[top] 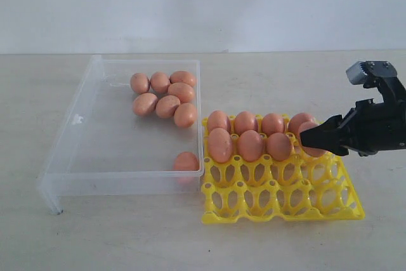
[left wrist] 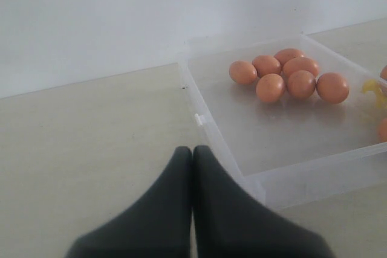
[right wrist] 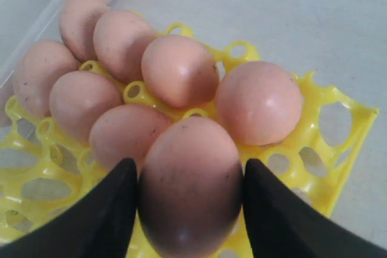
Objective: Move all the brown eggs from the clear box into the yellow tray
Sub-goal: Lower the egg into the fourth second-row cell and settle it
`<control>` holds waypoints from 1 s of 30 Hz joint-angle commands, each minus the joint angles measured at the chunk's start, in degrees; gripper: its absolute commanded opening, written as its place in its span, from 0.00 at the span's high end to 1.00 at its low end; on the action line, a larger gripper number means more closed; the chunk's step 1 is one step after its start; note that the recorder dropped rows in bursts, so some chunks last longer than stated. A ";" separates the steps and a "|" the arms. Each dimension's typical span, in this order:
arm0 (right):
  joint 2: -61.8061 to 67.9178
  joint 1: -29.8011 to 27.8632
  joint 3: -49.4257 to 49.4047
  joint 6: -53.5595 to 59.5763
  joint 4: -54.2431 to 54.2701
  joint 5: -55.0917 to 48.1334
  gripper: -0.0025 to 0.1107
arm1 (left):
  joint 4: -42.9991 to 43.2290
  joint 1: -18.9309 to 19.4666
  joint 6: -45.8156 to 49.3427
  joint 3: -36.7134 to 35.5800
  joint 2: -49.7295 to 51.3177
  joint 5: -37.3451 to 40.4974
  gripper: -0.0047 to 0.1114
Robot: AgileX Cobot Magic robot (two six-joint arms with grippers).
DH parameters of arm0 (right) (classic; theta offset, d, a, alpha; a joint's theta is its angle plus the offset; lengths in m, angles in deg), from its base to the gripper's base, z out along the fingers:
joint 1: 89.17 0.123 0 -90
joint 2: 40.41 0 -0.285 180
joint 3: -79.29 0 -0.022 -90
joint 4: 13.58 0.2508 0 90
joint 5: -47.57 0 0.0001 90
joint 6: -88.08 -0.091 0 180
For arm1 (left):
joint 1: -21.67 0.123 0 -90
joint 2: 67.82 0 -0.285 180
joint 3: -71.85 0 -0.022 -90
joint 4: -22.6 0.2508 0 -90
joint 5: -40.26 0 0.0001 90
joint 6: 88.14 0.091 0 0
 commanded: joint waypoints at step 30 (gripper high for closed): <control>0.12 -0.38 0.10 15.81 4.74 1.09 0.98 | -0.41 -0.11 -0.52 -0.18 -0.10 -0.96 1.00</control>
